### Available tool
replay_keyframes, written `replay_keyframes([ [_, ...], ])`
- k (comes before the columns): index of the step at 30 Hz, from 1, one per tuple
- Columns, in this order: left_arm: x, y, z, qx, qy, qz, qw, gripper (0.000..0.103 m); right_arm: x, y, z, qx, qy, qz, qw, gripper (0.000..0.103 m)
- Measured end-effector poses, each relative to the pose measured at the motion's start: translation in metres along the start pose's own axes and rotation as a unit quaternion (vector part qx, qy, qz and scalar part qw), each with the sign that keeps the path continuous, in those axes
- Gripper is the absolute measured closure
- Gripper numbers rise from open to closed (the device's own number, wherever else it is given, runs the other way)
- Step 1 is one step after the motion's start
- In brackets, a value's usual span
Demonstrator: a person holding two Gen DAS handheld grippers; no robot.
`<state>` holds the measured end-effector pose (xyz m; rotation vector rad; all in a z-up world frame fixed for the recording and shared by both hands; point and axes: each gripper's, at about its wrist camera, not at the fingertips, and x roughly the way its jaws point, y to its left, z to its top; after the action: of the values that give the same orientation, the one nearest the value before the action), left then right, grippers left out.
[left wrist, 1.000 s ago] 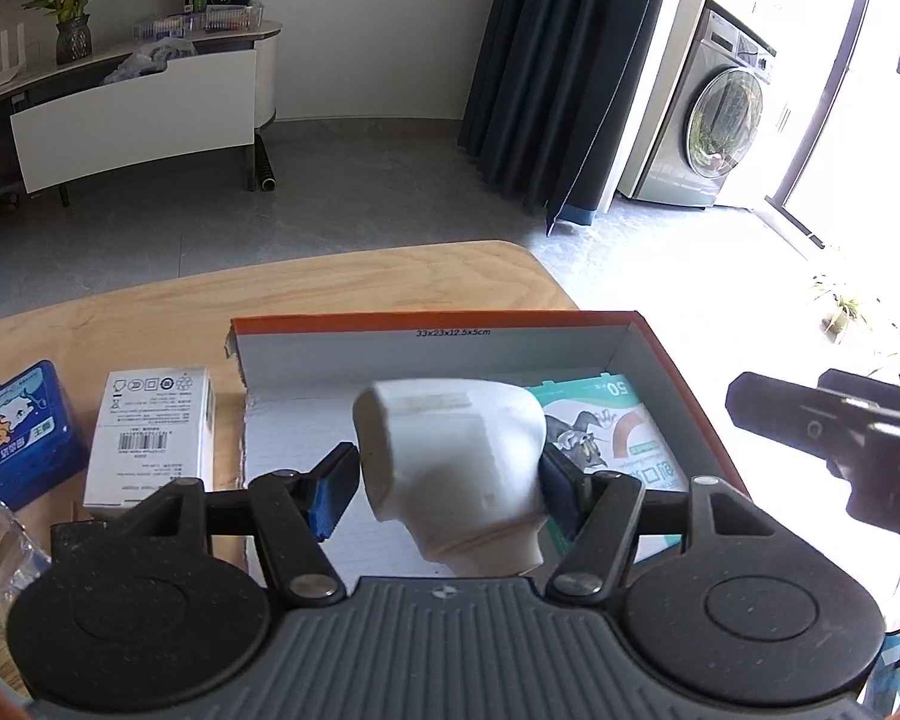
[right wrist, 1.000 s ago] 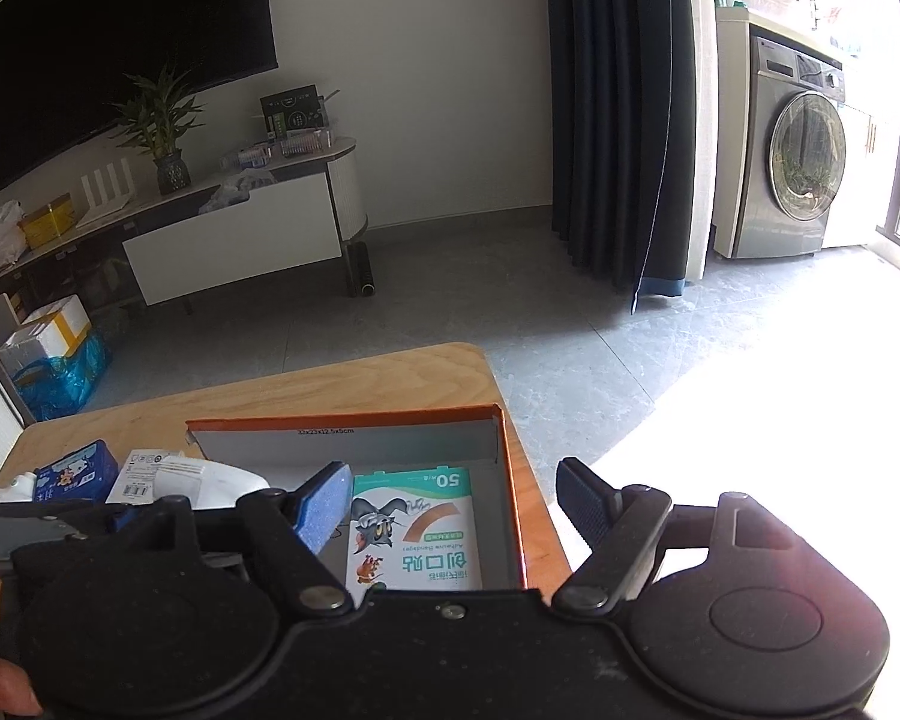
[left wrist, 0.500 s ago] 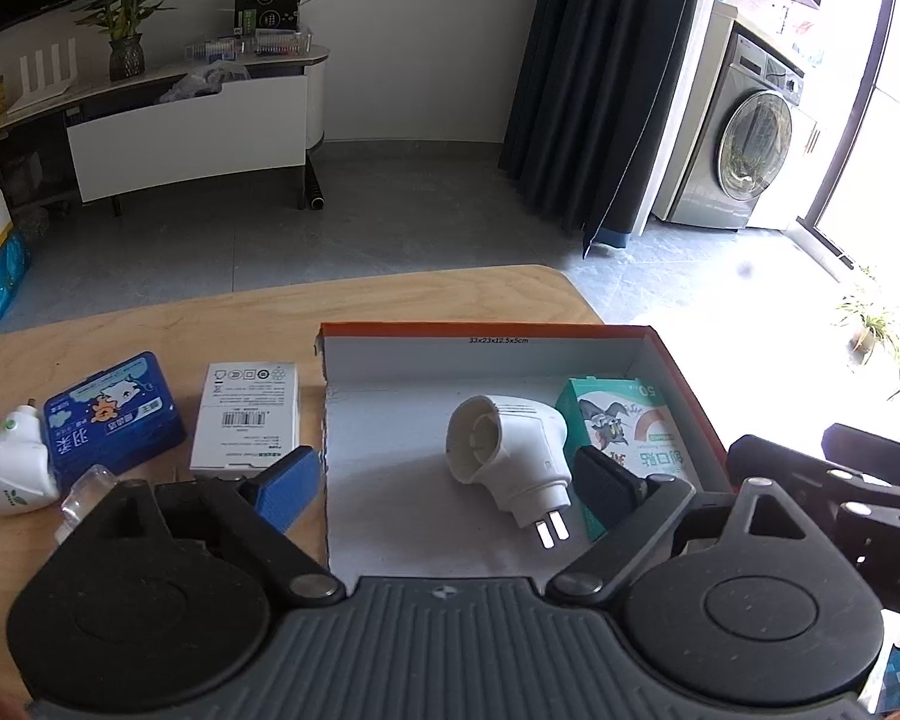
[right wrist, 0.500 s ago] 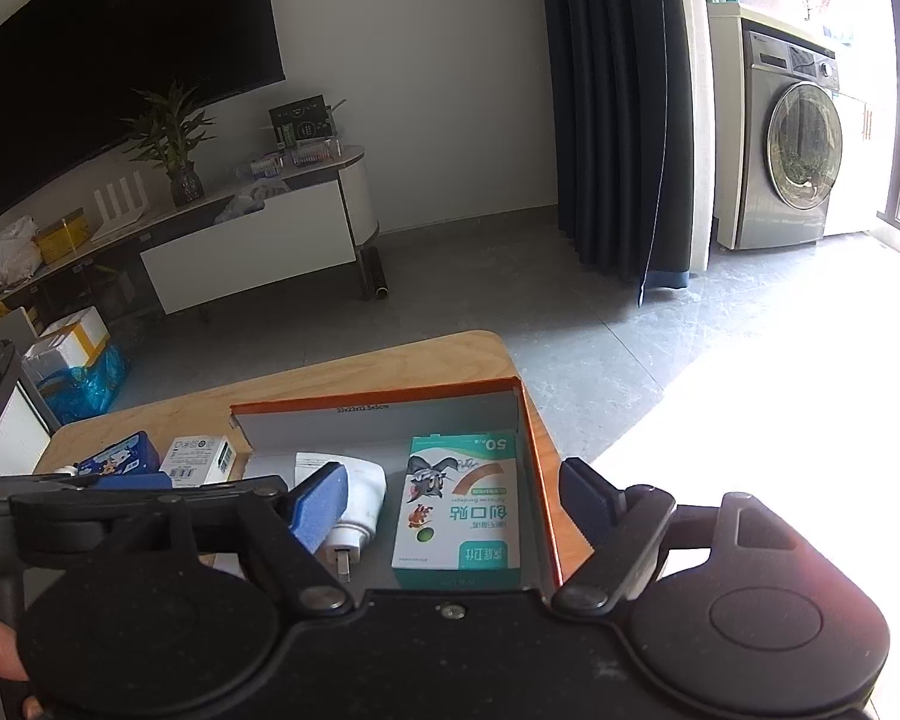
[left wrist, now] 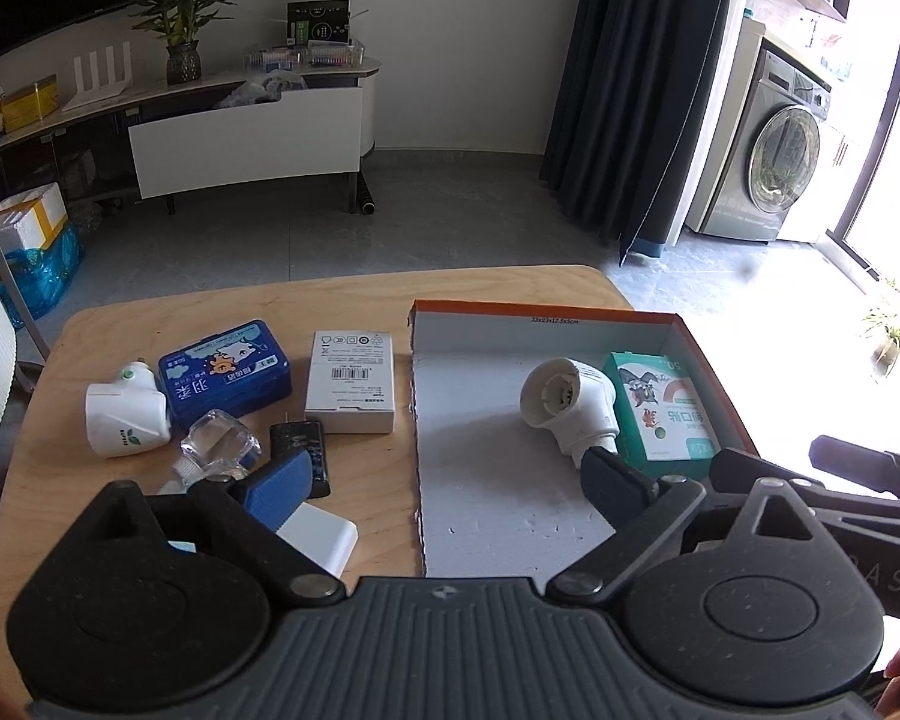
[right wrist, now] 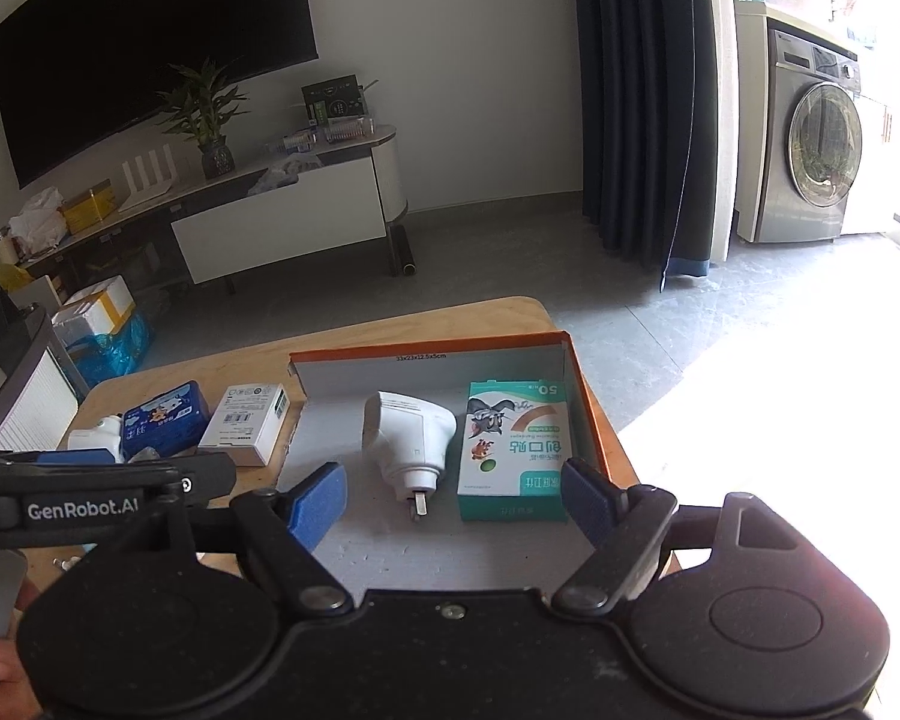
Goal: Organize rigid objects
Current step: 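Withdraw both tools from the tray back over the remaining table items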
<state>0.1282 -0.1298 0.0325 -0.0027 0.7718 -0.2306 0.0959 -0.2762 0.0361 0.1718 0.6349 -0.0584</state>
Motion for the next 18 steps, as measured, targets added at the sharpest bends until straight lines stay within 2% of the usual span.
replay_keyframes([
  [4, -0.006, 0.01, -0.007, -0.008, -0.001, 0.003, 1.0, 0.004, -0.004, 0.008, -0.002, -0.005, 0.0, 0.004, 1.0, 0.007],
  [18, -0.024, 0.045, -0.023, -0.03, -0.004, 0.026, 0.9992, 0.004, -0.006, 0.044, -0.013, -0.036, 0.013, 0.031, 0.999, 0.004],
])
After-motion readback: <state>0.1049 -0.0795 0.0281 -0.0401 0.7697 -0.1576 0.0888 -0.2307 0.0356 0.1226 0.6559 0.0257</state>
